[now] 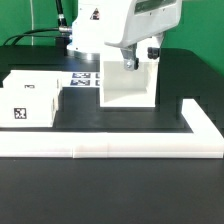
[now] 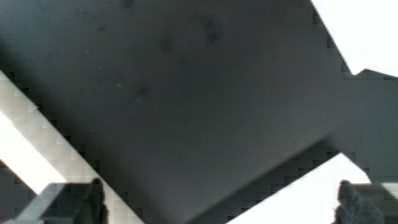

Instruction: Assemble drawer

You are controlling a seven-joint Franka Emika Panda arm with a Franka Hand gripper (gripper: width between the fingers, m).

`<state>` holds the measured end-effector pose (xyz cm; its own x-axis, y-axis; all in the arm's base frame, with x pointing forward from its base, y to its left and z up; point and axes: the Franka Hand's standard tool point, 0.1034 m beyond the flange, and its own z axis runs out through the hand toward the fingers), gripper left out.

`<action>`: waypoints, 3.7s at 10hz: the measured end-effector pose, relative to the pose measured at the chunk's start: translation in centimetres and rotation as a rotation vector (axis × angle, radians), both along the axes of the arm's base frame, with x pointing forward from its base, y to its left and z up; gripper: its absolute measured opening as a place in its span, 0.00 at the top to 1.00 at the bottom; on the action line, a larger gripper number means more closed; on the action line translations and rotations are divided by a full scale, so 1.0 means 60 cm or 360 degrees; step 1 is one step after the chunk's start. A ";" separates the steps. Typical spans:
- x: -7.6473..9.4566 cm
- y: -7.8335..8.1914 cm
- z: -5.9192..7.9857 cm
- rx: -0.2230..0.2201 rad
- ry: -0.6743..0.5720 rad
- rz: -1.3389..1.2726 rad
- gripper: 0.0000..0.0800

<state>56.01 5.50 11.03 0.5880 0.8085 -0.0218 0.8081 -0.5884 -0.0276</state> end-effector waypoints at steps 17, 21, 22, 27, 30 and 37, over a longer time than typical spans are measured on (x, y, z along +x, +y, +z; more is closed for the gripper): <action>-0.169 0.053 0.028 -0.0087 -0.0066 -0.0990 0.19; -0.188 0.065 0.015 -0.0084 -0.0061 -0.1085 0.19; -0.189 0.065 0.014 -0.0083 -0.0055 -0.1115 0.19; -0.225 0.081 -0.012 -0.0101 -0.0001 -0.1539 0.19; -0.230 0.084 -0.017 -0.0092 -0.0007 -0.1534 0.53; -0.228 0.084 -0.016 -0.0084 -0.0010 -0.1503 0.95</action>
Offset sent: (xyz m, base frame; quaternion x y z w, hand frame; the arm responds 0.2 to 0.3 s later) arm 0.0000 0.0000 0.0000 0.0000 0.0000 0.0000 1.0000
